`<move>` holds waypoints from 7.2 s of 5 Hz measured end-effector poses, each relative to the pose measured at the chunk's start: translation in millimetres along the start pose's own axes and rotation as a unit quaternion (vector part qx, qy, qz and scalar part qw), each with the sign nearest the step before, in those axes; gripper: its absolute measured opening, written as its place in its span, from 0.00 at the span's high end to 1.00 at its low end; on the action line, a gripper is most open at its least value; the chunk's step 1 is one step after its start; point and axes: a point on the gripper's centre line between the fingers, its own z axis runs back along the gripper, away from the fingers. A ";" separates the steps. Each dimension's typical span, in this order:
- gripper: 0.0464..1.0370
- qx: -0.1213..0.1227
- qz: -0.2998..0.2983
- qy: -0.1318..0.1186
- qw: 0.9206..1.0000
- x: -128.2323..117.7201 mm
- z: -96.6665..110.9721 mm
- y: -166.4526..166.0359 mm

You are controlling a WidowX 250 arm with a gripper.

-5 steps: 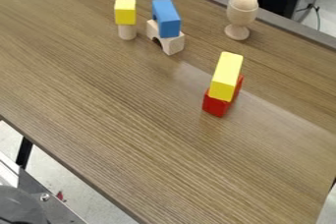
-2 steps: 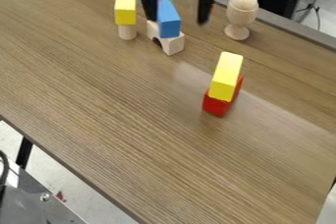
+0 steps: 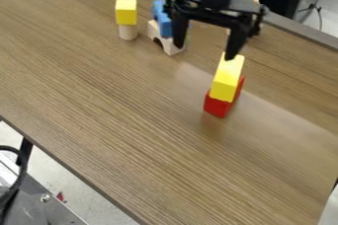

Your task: Picked yellow rectangular cube and placed on a tower

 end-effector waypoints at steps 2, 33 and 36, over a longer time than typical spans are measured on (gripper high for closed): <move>0.04 -0.002 -0.016 -0.002 1.000 -4.4 -0.8 -19.5; 0.47 -0.026 0.248 0.054 0.967 140.1 -54.0 93.9; 0.47 -0.021 0.249 0.067 0.966 130.9 -62.9 94.1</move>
